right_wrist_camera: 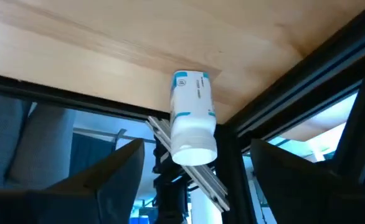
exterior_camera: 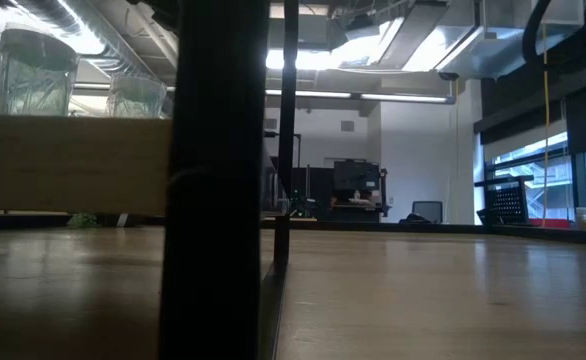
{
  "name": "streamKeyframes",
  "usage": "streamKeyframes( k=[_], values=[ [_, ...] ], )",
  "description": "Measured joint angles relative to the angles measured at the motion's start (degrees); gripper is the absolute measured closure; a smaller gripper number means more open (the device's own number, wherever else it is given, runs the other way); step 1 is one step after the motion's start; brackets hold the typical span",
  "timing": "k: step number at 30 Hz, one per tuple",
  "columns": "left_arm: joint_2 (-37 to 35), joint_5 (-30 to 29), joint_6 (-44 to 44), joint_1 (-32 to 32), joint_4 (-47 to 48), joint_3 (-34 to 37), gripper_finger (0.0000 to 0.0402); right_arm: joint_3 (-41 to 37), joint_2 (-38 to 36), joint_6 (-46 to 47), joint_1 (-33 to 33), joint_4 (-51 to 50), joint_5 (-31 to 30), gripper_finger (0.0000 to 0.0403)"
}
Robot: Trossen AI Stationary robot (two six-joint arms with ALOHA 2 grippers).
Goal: Pick and place medicine bottles onto shelf by color
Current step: Put the big white pill bottle on the shelf aligned with the other big white pill bottles
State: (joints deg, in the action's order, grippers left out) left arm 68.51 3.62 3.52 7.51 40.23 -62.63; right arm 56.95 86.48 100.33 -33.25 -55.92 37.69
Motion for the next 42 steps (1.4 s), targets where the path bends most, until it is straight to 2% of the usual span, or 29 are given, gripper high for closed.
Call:
streamKeyframes(
  k=[3,11,16,23,28,36,42],
  values=[
    [0.0,0.0,0.0,0.0,0.0,0.0,0.0246,0.0,0.0,0.2,-0.1,0.3,-0.3,0.0107],
    [0.0,0.0,0.0,0.0,0.0,0.0,0.0246,1.0,-0.1,5.0,-5.0,3.6,-10.1,0.0107],
    [0.0,0.0,0.0,0.0,0.0,0.0,0.0246,4.0,-1.4,14.6,-10.9,3.4,-16.6,0.0107],
    [0.0,0.0,0.0,0.0,0.0,0.0,0.0246,4.2,-1.9,29.9,-19.7,3.9,-17.9,0.0107],
    [0.0,0.0,0.0,0.0,0.0,0.0,0.0246,4.2,-1.8,33.0,-22.8,5.8,-22.7,0.0107],
    [0.0,0.0,0.0,0.0,0.0,0.0,0.0246,4.2,-1.7,38.7,-27.1,6.3,-26.4,0.0107],
    [0.0,0.0,0.0,0.0,0.0,0.0,0.0246,4.2,0.7,38.7,-27.8,6.6,-27.6,0.0107]
  ],
)
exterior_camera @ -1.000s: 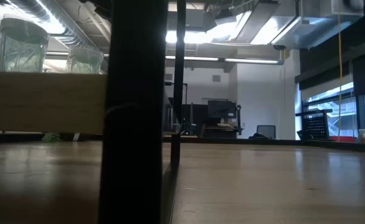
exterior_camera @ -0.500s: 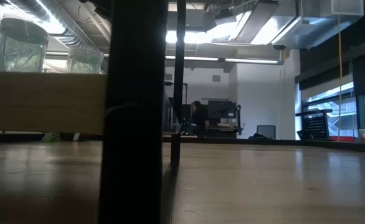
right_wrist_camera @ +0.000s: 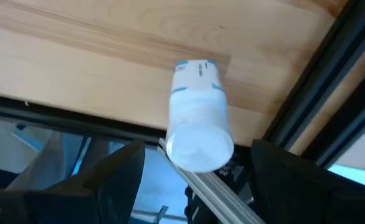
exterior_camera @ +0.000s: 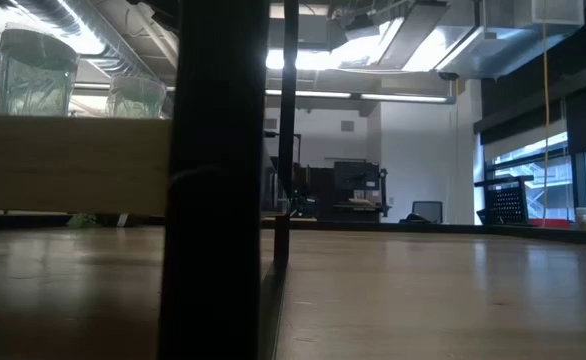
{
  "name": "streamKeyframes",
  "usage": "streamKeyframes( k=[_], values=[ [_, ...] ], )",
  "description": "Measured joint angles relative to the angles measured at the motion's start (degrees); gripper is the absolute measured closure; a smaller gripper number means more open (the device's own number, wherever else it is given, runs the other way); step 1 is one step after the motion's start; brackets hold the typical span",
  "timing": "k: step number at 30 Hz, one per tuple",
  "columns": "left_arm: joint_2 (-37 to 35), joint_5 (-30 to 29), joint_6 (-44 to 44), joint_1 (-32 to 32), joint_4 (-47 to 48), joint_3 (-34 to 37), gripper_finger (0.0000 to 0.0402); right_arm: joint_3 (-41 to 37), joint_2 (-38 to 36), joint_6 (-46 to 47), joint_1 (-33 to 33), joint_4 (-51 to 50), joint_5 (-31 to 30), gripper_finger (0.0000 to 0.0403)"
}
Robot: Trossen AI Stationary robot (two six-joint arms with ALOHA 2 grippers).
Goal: Pick and place medicine bottles onto shelf by color
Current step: Put the big white pill bottle on the shelf aligned with the other big white pill bottles
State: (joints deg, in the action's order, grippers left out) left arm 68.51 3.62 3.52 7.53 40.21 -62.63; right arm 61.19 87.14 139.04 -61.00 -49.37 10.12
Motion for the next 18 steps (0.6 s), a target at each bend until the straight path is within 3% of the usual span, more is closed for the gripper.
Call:
streamKeyframes(
  k=[18],
  values=[
    [0.0,0.0,0.0,0.0,-0.3,0.0,0.0246,0.0,6.6,-1.3,-0.4,2.6,1.1,0.0107]
  ],
)
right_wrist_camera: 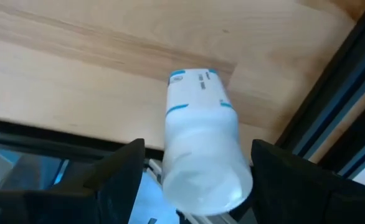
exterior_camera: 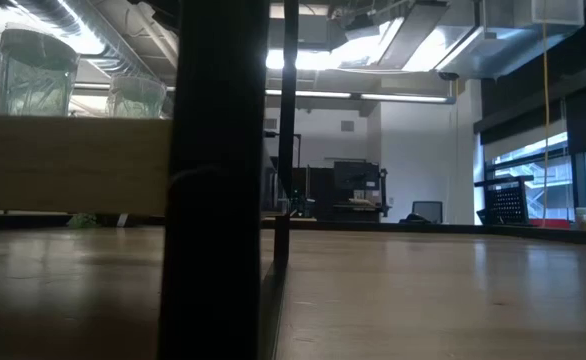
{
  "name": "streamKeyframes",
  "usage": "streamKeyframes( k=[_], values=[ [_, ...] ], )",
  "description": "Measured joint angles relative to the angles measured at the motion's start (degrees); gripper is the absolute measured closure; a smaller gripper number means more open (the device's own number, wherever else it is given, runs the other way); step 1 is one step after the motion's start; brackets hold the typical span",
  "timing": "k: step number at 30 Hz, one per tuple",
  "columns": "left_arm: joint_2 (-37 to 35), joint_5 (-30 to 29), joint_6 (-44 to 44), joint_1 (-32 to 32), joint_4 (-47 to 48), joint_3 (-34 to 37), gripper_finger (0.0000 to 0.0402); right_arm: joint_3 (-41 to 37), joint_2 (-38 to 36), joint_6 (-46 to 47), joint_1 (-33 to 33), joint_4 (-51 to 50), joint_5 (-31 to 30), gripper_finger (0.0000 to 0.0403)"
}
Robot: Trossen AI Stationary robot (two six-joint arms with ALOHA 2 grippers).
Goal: Pick and place medicine bottles onto shelf by color
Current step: Put the big white pill bottle on the shelf aligned with the other big white pill bottles
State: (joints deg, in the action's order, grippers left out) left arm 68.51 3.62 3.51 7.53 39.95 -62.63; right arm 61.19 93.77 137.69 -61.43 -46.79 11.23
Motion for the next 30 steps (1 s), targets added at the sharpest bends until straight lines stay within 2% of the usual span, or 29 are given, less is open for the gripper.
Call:
streamKeyframes(
  k=[14,17,21,27,30],
  values=[
    [0.0,0.0,0.0,0.0,-0.1,0.0,0.0246,0.0,4.3,-0.3,0.0,1.1,1.1,0.0112],
    [0.0,0.0,0.0,0.0,-0.1,0.0,0.0246,0.0,4.9,-0.4,0.0,1.2,2.4,0.0130],
    [0.0,0.0,0.0,0.0,-0.1,0.0,0.0246,0.0,5.2,-1.6,0.0,0.9,1.1,0.0164],
    [0.0,0.0,0.0,0.0,-0.1,0.0,0.0246,0.0,5.2,-6.2,1.1,0.8,0.9,0.0233],
    [0.0,0.0,0.0,0.0,-0.1,0.0,0.0246,0.0,5.1,-8.9,2.2,0.7,0.8,0.0241]
  ],
)
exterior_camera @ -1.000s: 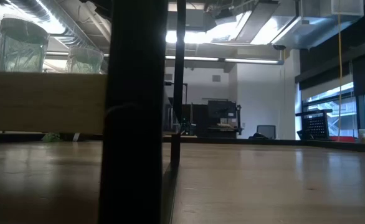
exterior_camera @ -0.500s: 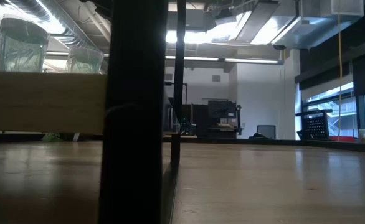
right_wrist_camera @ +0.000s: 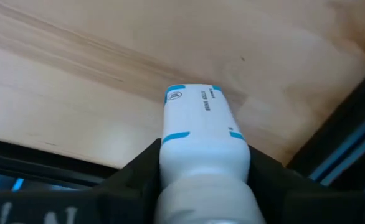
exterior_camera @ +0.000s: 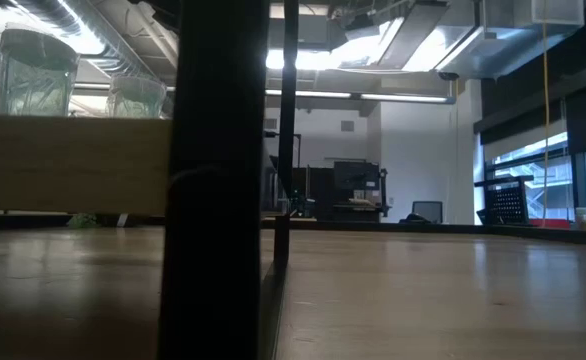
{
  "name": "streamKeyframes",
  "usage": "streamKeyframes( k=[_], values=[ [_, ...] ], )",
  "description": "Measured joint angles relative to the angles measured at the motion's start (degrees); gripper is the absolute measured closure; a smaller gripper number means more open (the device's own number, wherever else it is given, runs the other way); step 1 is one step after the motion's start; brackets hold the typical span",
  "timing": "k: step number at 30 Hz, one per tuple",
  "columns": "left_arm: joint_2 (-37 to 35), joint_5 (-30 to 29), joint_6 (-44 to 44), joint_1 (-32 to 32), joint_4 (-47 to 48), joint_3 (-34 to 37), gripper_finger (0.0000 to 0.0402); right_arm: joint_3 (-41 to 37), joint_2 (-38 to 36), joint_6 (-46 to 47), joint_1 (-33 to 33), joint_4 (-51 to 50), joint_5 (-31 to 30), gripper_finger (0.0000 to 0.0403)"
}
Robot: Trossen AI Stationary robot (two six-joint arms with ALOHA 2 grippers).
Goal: Pick and place medicine bottles onto shelf by color
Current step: Put the big white pill bottle on the shelf aligned with the other big white pill bottles
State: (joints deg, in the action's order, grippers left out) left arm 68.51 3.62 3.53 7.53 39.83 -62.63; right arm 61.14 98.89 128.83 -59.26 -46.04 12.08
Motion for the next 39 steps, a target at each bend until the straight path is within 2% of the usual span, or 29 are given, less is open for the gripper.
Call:
streamKeyframes(
  k=[4,11,20,27,30,34,39],
  values=[
    [0.0,0.0,0.0,0.0,0.0,0.0,0.0246,0.0,-0.1,-5.6,2.3,-0.4,0.0,0.0242],
    [0.0,0.0,0.0,0.0,0.0,0.0,0.0246,0.0,-2.8,-23.1,10.5,-3.1,0.4,0.0239],
    [0.0,0.0,0.0,0.0,0.0,0.0,0.0246,0.0,-9.4,-44.2,24.3,-8.8,1.0,0.0236],
    [0.0,-1.1,0.0,0.0,-0.9,0.0,0.0246,0.4,-10.5,-64.3,37.4,-11.4,5.4,0.0235],
    [0.0,-3.8,-1.7,-0.3,-1.4,0.0,0.0246,2.4,-10.5,-71.1,42.1,-12.0,4.0,0.0234],
    [0.0,-4.6,-5.3,-0.8,-1.3,0.0,0.0246,7.1,-10.2,-79.1,48.2,-13.9,0.0,0.0234],
    [-0.9,-4.8,-6.3,-1.2,-1.4,0.0,0.0246,15.6,-5.4,-91.0,55.1,-16.5,-3.1,0.0234]
  ],
)
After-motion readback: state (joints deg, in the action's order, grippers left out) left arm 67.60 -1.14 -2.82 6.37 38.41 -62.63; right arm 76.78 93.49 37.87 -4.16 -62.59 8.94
